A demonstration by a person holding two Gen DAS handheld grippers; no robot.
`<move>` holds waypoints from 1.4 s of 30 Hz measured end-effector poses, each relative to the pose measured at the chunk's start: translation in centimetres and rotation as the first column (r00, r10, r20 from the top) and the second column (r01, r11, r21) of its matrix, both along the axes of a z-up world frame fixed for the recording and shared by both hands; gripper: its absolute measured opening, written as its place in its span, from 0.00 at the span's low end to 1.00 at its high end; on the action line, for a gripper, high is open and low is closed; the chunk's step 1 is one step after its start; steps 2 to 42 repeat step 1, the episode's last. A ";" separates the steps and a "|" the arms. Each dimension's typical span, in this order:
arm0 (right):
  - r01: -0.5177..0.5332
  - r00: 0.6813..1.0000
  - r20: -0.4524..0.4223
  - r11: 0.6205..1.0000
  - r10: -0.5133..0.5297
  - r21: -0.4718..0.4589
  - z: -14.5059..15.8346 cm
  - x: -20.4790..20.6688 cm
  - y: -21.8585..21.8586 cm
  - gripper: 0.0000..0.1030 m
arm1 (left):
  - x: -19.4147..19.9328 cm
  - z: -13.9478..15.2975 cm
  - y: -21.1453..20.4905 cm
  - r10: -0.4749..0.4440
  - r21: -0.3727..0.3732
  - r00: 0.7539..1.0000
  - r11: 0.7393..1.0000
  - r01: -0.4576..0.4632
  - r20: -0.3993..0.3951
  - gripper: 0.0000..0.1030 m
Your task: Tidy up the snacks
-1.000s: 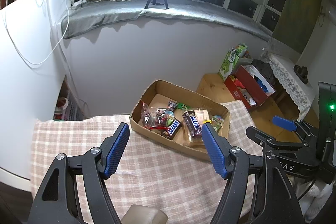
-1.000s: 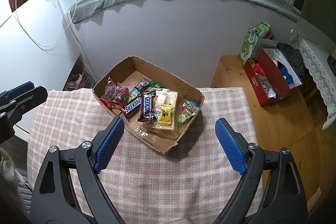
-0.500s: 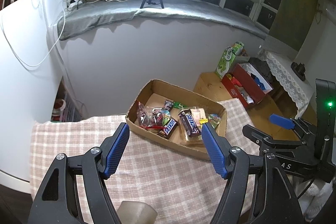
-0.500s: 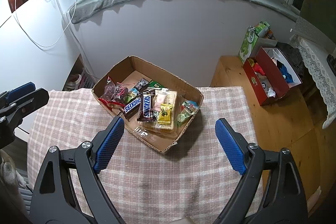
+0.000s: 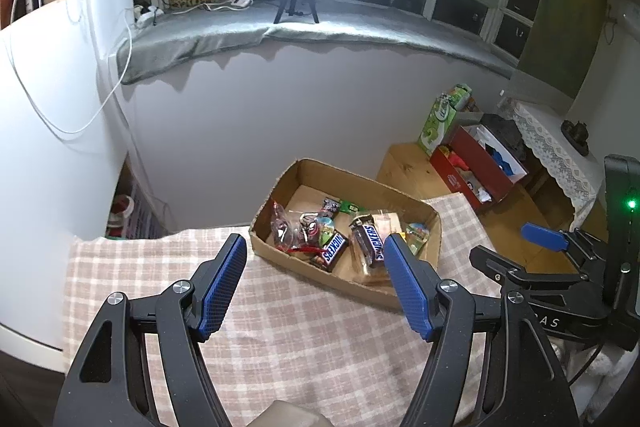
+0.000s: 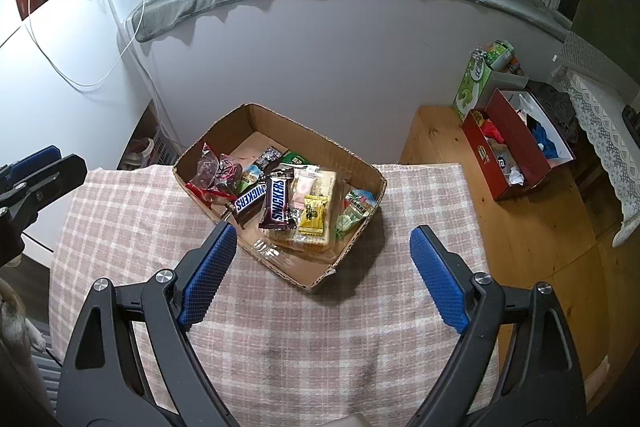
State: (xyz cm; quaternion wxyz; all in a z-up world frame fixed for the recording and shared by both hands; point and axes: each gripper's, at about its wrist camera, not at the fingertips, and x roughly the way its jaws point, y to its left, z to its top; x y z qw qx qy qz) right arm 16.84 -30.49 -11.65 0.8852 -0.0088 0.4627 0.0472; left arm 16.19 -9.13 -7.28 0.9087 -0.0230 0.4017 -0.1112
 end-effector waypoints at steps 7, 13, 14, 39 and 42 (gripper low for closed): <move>-0.001 1.000 0.000 1.000 0.001 0.000 0.0 0.0 0.0 0.88 | 0.0 0.0 0.1 0.004 0.001 1.000 1.000 -0.004 0.002 0.69; -0.001 1.000 0.000 1.000 0.001 0.000 0.0 0.0 0.0 0.88 | 0.0 0.0 0.1 0.004 0.001 1.000 1.000 -0.004 0.002 0.69; -0.001 1.000 0.000 1.000 0.001 0.000 0.0 0.0 0.0 0.88 | 0.0 0.0 0.1 0.004 0.001 1.000 1.000 -0.004 0.002 0.69; -0.001 1.000 0.000 1.000 0.001 0.000 0.0 0.0 0.0 0.88 | 0.0 0.0 0.1 0.004 0.001 1.000 1.000 -0.004 0.002 0.69; -0.001 1.000 0.000 1.000 0.001 0.000 0.0 0.0 0.0 0.88 | 0.0 0.0 0.1 0.004 0.001 1.000 1.000 -0.004 0.002 0.69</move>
